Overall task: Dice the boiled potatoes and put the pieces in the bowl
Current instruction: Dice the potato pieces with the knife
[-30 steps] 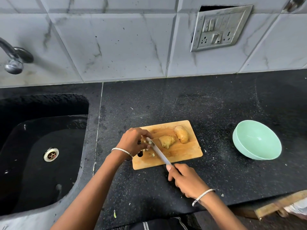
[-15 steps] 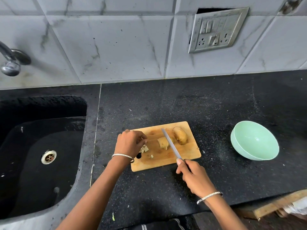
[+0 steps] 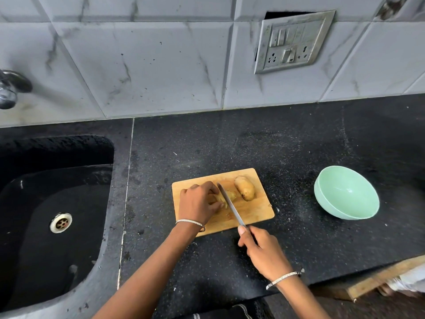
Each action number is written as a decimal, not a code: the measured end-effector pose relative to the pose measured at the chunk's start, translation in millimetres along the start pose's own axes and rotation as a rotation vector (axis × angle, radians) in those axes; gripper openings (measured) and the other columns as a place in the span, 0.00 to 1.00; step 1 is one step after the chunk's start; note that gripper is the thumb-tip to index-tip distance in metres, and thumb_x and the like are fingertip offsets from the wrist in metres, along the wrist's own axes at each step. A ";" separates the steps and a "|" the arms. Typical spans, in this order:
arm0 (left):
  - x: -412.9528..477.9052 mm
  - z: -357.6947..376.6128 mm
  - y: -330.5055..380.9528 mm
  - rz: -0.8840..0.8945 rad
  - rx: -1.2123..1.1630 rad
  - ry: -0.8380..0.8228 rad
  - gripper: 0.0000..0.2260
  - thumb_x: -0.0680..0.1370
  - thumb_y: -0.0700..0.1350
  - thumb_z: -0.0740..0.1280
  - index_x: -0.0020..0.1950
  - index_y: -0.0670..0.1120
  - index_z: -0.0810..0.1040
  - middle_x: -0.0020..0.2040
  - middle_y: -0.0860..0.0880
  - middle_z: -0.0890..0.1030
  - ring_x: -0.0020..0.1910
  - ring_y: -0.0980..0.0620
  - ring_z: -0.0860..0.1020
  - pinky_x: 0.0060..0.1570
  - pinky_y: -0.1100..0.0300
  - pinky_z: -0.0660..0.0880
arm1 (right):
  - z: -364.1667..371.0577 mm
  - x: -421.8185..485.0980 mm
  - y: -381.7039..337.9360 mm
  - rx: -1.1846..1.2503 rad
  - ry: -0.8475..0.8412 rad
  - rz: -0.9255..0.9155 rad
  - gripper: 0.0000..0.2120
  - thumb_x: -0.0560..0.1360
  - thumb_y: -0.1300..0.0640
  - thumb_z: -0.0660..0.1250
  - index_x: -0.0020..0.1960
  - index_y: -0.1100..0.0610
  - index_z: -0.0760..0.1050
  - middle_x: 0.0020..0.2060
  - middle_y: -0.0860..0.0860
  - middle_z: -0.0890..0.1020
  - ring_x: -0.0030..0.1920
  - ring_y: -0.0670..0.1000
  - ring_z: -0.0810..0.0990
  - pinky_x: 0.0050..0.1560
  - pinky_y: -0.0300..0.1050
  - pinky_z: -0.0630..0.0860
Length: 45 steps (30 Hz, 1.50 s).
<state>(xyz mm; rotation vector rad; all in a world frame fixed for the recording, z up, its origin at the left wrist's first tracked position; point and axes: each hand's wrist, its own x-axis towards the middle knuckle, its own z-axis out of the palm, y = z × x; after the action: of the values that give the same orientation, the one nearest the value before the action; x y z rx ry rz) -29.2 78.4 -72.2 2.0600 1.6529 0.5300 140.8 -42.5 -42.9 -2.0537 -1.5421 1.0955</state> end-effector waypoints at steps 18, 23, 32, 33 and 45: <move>-6.3 0.7 -14.6 0.070 -0.081 0.074 0.14 0.66 0.61 0.74 0.46 0.58 0.77 0.40 0.62 0.80 0.46 0.56 0.77 0.50 0.49 0.73 | 0.1 1.2 1.7 -0.121 0.006 -0.019 0.21 0.82 0.40 0.53 0.45 0.52 0.77 0.36 0.42 0.80 0.42 0.47 0.80 0.47 0.48 0.74; -10.4 -2.2 -10.8 0.099 -0.058 0.083 0.14 0.69 0.59 0.73 0.50 0.59 0.77 0.45 0.64 0.80 0.52 0.56 0.76 0.54 0.51 0.68 | -2.1 1.7 1.1 -0.114 0.001 -0.015 0.21 0.82 0.41 0.53 0.44 0.52 0.77 0.34 0.41 0.79 0.38 0.42 0.78 0.44 0.46 0.72; -17.6 -7.7 -19.4 0.101 0.000 0.110 0.11 0.69 0.58 0.74 0.45 0.56 0.77 0.41 0.61 0.80 0.51 0.57 0.76 0.51 0.56 0.60 | 0.2 1.6 1.6 -0.123 0.009 -0.040 0.21 0.81 0.40 0.53 0.44 0.52 0.77 0.37 0.42 0.81 0.42 0.45 0.79 0.48 0.48 0.74; -18.3 -8.4 -20.7 0.100 0.010 0.110 0.12 0.68 0.58 0.74 0.46 0.56 0.78 0.41 0.61 0.80 0.52 0.57 0.76 0.52 0.56 0.60 | 0.2 1.2 1.0 -0.122 0.015 -0.049 0.21 0.81 0.40 0.53 0.44 0.52 0.77 0.37 0.42 0.81 0.41 0.44 0.79 0.46 0.47 0.74; -14.5 -13.7 -11.0 -0.047 0.070 0.072 0.20 0.65 0.63 0.74 0.55 0.60 0.80 0.44 0.62 0.81 0.54 0.55 0.70 0.51 0.54 0.55 | 31.3 -5.5 -10.0 -0.193 0.049 -0.074 0.16 0.82 0.41 0.46 0.45 0.49 0.66 0.36 0.47 0.76 0.44 0.57 0.80 0.40 0.50 0.68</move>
<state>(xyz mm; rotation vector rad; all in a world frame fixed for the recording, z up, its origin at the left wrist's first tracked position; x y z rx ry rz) -48.6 67.6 -67.3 2.0681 1.7797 0.5439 110.3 -49.4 -54.2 -2.1101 -1.7439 0.8935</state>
